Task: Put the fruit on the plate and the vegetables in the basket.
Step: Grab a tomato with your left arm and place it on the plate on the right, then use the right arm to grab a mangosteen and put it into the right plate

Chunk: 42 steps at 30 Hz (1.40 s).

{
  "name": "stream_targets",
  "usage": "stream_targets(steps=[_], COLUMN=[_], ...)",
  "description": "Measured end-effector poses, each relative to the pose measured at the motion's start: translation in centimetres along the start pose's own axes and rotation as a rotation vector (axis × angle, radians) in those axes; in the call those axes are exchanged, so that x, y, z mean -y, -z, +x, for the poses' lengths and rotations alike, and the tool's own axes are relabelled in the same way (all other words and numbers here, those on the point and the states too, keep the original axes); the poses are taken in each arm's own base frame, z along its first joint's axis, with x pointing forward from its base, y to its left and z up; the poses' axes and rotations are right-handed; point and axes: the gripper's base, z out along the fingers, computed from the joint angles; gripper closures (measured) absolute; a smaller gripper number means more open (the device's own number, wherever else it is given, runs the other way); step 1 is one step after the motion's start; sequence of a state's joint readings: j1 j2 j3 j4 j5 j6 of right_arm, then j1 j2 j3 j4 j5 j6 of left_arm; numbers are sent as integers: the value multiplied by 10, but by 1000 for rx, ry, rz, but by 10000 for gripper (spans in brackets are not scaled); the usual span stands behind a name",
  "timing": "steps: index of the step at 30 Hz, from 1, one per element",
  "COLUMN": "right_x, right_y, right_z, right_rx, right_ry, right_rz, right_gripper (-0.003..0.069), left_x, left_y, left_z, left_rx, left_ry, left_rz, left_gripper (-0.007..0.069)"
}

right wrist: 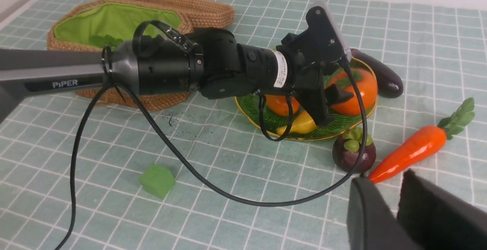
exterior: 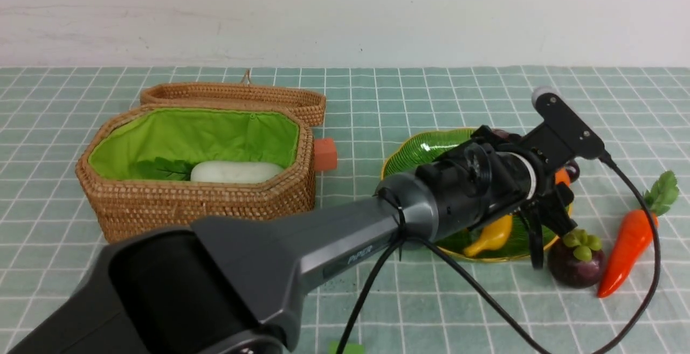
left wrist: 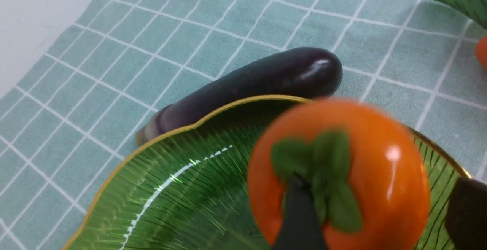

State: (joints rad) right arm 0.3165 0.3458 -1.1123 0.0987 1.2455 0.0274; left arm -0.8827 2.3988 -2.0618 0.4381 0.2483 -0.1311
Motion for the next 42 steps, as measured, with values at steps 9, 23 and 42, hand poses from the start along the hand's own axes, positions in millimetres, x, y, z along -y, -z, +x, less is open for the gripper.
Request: stream_targets(steps=[9,23,42], right_x=[0,13,64], right_y=[-3,-113,-300], right_z=[-1,-16,17], right_rx=[-16,-437,-804], right_ry=[-11,-36,-48], right_rz=[1,64,142], right_gripper=[519,519,520], left_x=[-18,-78,-22], left_y=[45,313,490], left_z=[-32,-124,82], left_rx=[-103,-212,84], left_ry=[135,421,500], left_rz=[-17,-51,70], left_gripper=[82,638,638])
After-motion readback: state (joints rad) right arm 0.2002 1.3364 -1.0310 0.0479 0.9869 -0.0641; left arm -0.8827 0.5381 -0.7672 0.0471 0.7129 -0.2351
